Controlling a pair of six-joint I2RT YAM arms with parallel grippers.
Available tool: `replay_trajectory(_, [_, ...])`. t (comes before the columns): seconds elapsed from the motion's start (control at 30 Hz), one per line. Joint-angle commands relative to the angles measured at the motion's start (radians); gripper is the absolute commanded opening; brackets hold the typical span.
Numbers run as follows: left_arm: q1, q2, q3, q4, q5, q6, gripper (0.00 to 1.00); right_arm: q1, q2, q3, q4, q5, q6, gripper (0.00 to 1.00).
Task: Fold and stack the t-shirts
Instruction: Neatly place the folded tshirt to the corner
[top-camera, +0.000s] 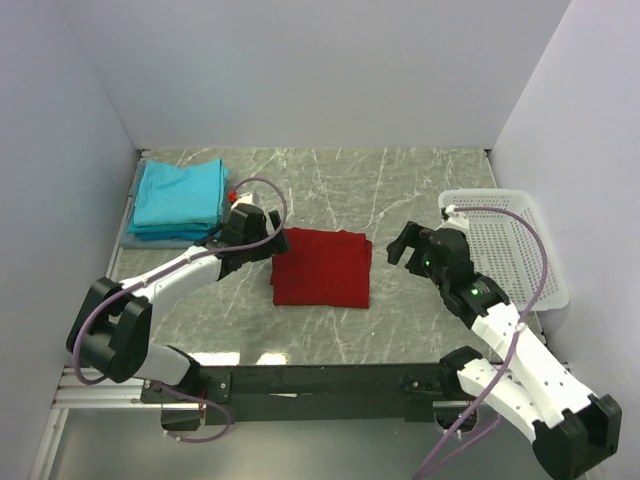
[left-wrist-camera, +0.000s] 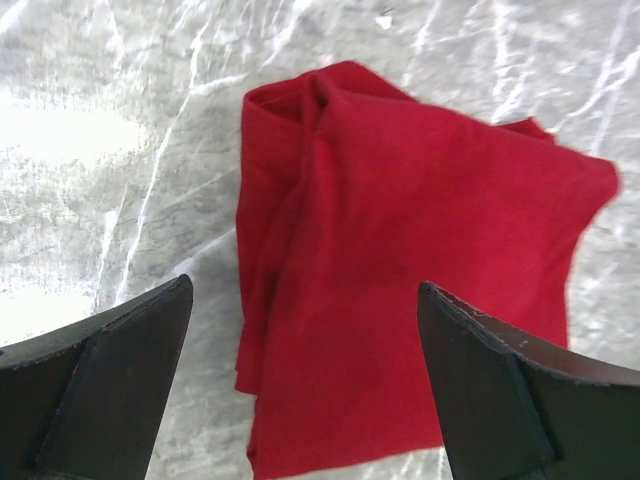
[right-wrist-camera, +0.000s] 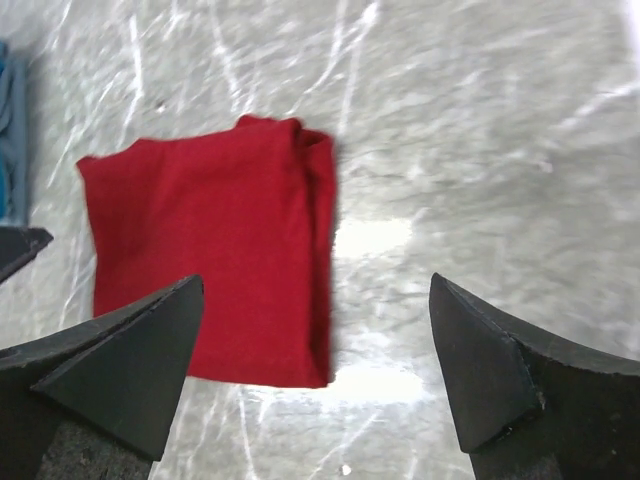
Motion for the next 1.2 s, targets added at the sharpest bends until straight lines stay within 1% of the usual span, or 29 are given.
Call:
replay_trajectory(0.0, [0.002, 0.031, 0.029, 0.049, -0.021, 0.027, 0.99, -0.011, -0.069, -0.025, -0.036, 0.111, 0.029, 1.0])
replay_trajectory(0.13, [0.002, 0.106, 0.039, 0.064, 0.04, 0.036, 0.98, -0.014, -0.142, -0.072, -0.025, 0.128, 0.042, 1.0])
replay_trajectory(0.23, [0.002, 0.173, 0.044, 0.086, 0.079, 0.049, 0.9, -0.018, -0.187, -0.094, -0.021, 0.167, 0.055, 1.0])
replay_trajectory(0.3, [0.002, 0.228, 0.062, 0.076, 0.091, 0.052, 0.87, -0.018, -0.21, -0.104, -0.021, 0.187, 0.049, 1.0])
replay_trajectory(0.33, [0.002, 0.246, 0.079, 0.073, 0.1, 0.059, 0.81, -0.019, -0.216, -0.106, -0.022, 0.193, 0.045, 1.0])
replay_trajectory(0.4, [0.002, 0.278, 0.09, 0.067, 0.123, 0.064, 0.77, -0.019, -0.225, -0.109, -0.025, 0.199, 0.036, 1.0])
replay_trajectory(0.43, [0.001, 0.304, 0.098, 0.069, 0.14, 0.064, 0.72, -0.019, -0.229, -0.111, -0.025, 0.202, 0.033, 1.0])
replay_trajectory(0.5, [-0.001, 0.325, 0.099, 0.075, 0.157, 0.061, 0.69, -0.021, -0.227, -0.117, -0.022, 0.207, 0.019, 1.0])
replay_trajectory(0.6, [-0.016, 0.358, 0.101, 0.073, 0.157, 0.059, 0.52, -0.022, -0.215, -0.117, -0.033, 0.23, 0.003, 1.0])
replay_trajectory(0.63, [-0.027, 0.374, 0.105, 0.064, 0.156, 0.061, 0.45, -0.025, -0.212, -0.117, -0.037, 0.233, -0.002, 1.0])
replay_trajectory(0.73, [-0.053, 0.407, 0.121, 0.032, 0.134, 0.061, 0.36, -0.028, -0.204, -0.118, -0.037, 0.239, -0.01, 1.0])
replay_trajectory(0.8, [-0.067, 0.421, 0.127, 0.018, 0.087, 0.061, 0.33, -0.031, -0.207, -0.121, -0.03, 0.236, -0.014, 1.0])
replay_trajectory(0.83, [-0.084, 0.428, 0.136, 0.004, 0.059, 0.068, 0.28, -0.033, -0.209, -0.124, -0.021, 0.234, -0.017, 1.0])
replay_trajectory(0.9, [-0.099, 0.437, 0.147, -0.011, 0.025, 0.078, 0.21, -0.036, -0.215, -0.13, -0.013, 0.234, -0.022, 1.0])
replay_trajectory(0.97, [-0.114, 0.453, 0.171, -0.048, -0.028, 0.099, 0.06, -0.041, -0.219, -0.135, -0.004, 0.231, -0.024, 1.0])
replay_trajectory(1.0, [-0.116, 0.463, 0.19, -0.063, -0.044, 0.104, 0.01, -0.041, -0.222, -0.141, 0.002, 0.231, -0.024, 1.0])
replay_trajectory(1.13, [-0.116, 0.464, 0.234, -0.106, -0.113, 0.163, 0.01, -0.05, -0.226, -0.152, 0.015, 0.233, -0.027, 1.0])
replay_trajectory(1.17, [-0.116, 0.459, 0.243, -0.112, -0.154, 0.174, 0.01, -0.051, -0.227, -0.152, 0.018, 0.231, -0.028, 1.0])
